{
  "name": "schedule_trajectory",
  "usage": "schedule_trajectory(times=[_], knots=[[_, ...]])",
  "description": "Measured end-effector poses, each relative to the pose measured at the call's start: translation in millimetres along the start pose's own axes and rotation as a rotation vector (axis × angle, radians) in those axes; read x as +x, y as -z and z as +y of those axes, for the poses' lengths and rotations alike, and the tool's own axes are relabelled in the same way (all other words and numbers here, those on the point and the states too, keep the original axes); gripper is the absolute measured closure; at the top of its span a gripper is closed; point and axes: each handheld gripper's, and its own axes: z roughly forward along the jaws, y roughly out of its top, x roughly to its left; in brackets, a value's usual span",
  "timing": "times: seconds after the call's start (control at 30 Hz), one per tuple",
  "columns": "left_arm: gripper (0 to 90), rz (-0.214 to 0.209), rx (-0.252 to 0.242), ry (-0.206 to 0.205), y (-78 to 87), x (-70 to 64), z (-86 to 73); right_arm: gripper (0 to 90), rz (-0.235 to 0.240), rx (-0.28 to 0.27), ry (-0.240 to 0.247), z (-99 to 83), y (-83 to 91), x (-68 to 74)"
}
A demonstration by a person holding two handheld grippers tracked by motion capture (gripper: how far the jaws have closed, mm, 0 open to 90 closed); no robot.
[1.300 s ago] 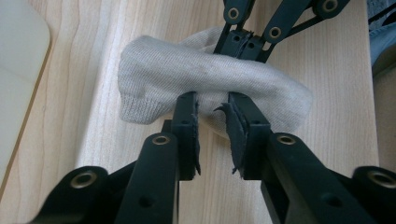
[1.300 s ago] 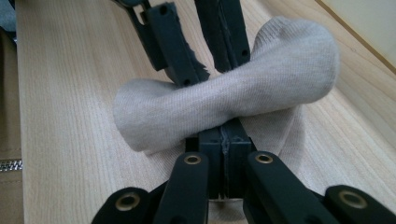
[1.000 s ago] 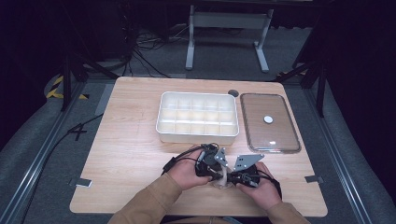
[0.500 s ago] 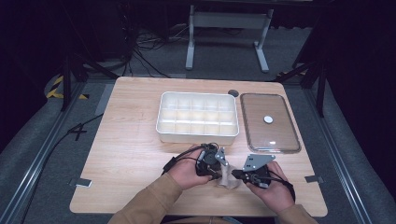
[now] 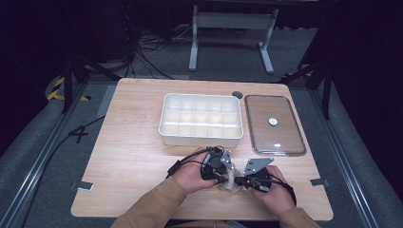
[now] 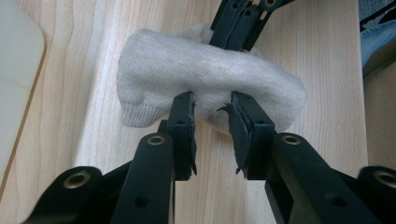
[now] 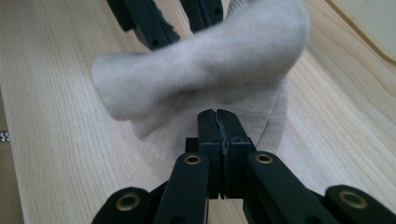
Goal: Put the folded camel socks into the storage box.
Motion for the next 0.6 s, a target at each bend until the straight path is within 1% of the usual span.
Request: schedule_trajectory(times=[0.17, 0.23, 0.33, 0.47, 0.6], knots=[[70.4, -0.002, -0.004, -0.008, -2.9, -0.7, 1.8, 89.5, 0.014, -0.019, -0.008, 1.0, -3.3, 0.4], [70.4, -0.005, 0.003, -0.011, -3.7, -0.5, 2.4, 89.6, 0.022, -0.030, -0.009, 0.9, -4.7, 0.2], [70.3, -0.002, 0.007, -0.015, -5.3, -0.3, 2.6, 89.6, 0.042, -0.048, -0.022, 0.1, -6.4, 0.0], [70.0, -0.005, 0.002, -0.014, -7.8, -0.4, 2.4, 89.6, 0.057, -0.070, -0.032, -2.4, -7.7, -1.3], [69.7, -0.014, 0.010, -0.011, -10.5, -0.4, 2.5, 89.4, 0.070, -0.084, -0.042, -5.2, -7.4, -2.8]])
